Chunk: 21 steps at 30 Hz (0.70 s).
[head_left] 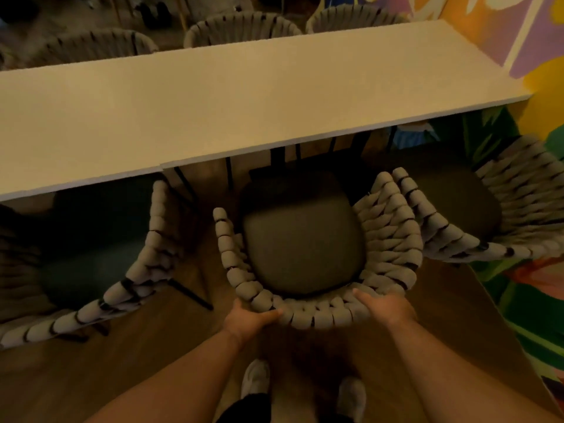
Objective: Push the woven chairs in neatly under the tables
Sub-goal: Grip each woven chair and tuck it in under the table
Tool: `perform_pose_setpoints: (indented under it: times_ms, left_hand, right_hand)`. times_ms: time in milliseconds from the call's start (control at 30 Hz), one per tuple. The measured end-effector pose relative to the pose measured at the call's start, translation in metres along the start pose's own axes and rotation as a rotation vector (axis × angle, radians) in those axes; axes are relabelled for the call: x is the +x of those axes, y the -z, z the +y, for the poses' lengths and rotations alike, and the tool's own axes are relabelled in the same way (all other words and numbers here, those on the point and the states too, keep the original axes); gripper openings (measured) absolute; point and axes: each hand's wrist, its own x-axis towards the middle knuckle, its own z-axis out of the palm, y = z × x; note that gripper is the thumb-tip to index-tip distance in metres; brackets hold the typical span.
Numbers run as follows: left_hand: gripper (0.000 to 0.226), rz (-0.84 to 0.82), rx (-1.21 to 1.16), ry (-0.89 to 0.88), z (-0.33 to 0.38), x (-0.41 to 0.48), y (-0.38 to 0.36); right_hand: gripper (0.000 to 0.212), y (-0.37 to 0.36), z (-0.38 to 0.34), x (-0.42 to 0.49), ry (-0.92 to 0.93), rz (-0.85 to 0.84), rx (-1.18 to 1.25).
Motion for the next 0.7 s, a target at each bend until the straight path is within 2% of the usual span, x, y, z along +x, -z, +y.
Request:
perform_pose_setpoints:
  times_ms: [100, 167, 267, 300, 433, 600, 667, 700]
  left_hand:
    - [0.098, 0.029, -0.252, 0.084, 0.005, -0.003, -0.027]
    - [0.097, 0.074, -0.342, 0.103, 0.004, -0.002, -0.048]
    - [0.112, 0.248, -0.426, 0.146, -0.012, 0.018, -0.077]
    - [0.110, 0.275, -0.445, 0.172, -0.011, 0.019, -0.085]
    - [0.066, 0.323, -0.591, 0.257, 0.008, 0.010, -0.113]
    - [0.046, 0.336, -0.839, 0.381, 0.003, 0.030, -0.127]
    - [0.035, 0.365, -0.899, 0.396, 0.004, 0.033, -0.133]
    - [0.031, 0.375, -0.922, 0.399, 0.005, 0.035, -0.135]
  right_hand:
    - [0.075, 0.007, -0.002, 0.035, 0.012, -0.019, 0.016]
    - [0.058, 0.015, -0.004, 0.048, -0.034, -0.013, 0.010]
    - [0.096, 0.018, 0.003, 0.075, -0.166, 0.023, 0.167]
    - [0.103, 0.021, 0.005, 0.077, -0.223, 0.026, 0.234]
    - [0.102, 0.026, 0.013, 0.100, -0.352, 0.008, 0.370]
    - [0.097, 0.012, 0.021, 0.130, -0.403, -0.112, 0.672]
    - [0.087, -0.014, 0.049, 0.182, -0.396, -0.234, 0.842]
    - [0.085, -0.027, 0.064, 0.211, -0.436, -0.222, 0.880]
